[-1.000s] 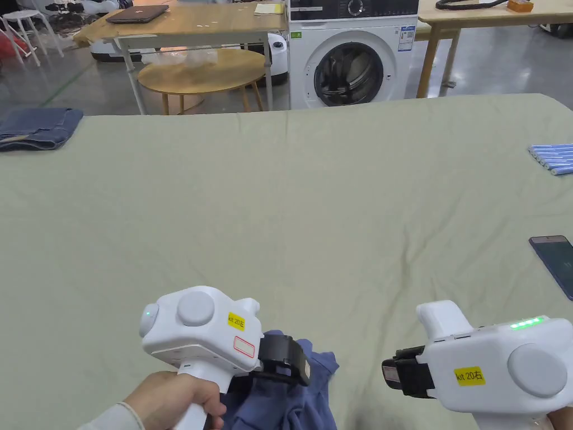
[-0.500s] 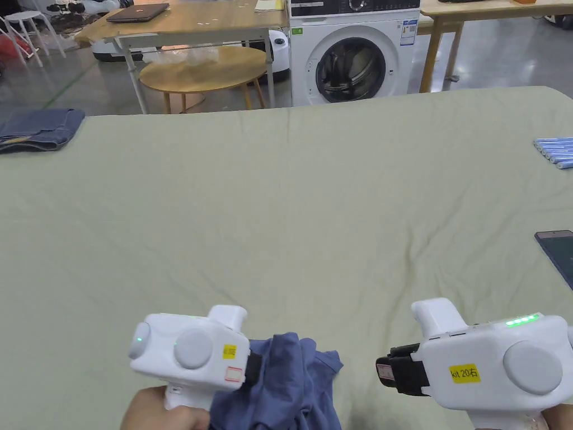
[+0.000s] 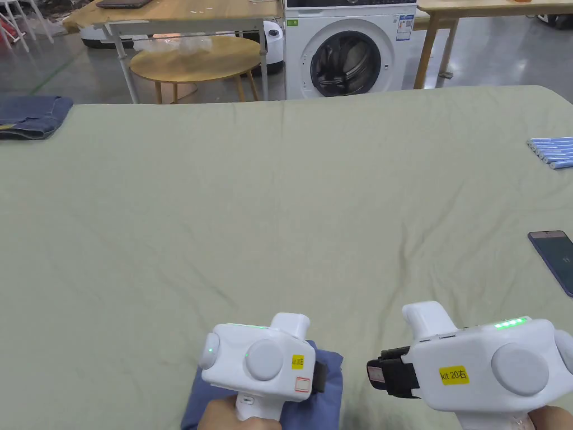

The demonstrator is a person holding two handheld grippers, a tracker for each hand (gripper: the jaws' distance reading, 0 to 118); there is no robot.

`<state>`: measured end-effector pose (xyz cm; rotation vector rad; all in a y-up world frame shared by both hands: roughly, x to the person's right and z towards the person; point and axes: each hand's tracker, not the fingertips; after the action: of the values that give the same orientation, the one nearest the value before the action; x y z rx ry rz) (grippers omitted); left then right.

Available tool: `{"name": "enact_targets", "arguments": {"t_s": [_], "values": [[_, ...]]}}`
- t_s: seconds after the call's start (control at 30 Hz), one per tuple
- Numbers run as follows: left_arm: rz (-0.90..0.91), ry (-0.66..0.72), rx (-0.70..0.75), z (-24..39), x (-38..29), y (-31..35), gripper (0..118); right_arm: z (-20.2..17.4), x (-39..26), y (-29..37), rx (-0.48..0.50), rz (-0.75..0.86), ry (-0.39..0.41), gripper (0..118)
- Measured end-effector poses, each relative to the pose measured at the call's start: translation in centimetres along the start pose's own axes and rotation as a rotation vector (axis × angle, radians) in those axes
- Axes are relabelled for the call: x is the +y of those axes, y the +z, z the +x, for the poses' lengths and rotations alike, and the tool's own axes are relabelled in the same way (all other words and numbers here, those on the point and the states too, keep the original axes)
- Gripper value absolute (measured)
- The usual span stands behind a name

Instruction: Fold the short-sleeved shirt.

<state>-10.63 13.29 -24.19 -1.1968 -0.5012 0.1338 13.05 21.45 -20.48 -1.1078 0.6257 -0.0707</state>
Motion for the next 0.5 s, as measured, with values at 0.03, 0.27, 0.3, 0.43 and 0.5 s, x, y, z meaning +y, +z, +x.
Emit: {"name": "enact_targets", "arguments": {"t_s": [0.03, 0.27, 0.3, 0.43, 0.5], "values": [[-0.009, 0.018, 0.007, -0.4, -0.1, -0.7, 0, -0.1, 0.1, -0.3, -0.002, -0.004, 0.003, 0], [0.123, 0.169, -0.129, -4.4, -0.6, 8.8, 0, -3.5, 1.6, -2.5, 0.073, -0.006, 0.063, 0], [0.154, 0.182, -0.103, -5.7, -0.7, 10.7, 0, -4.4, 1.9, -3.6, 0.096, -0.012, 0.078, 0], [0.17, 0.216, -0.002, -9.6, -1.2, 14.7, 0, -6.5, 1.6, -9.5, 0.105, -0.062, 0.145, 0], [0.157, 0.24, 0.075, -11.7, -1.7, 14.3, 47, -6.6, 0.1, -12.7, -0.06, -0.107, 0.26, 0]]}}
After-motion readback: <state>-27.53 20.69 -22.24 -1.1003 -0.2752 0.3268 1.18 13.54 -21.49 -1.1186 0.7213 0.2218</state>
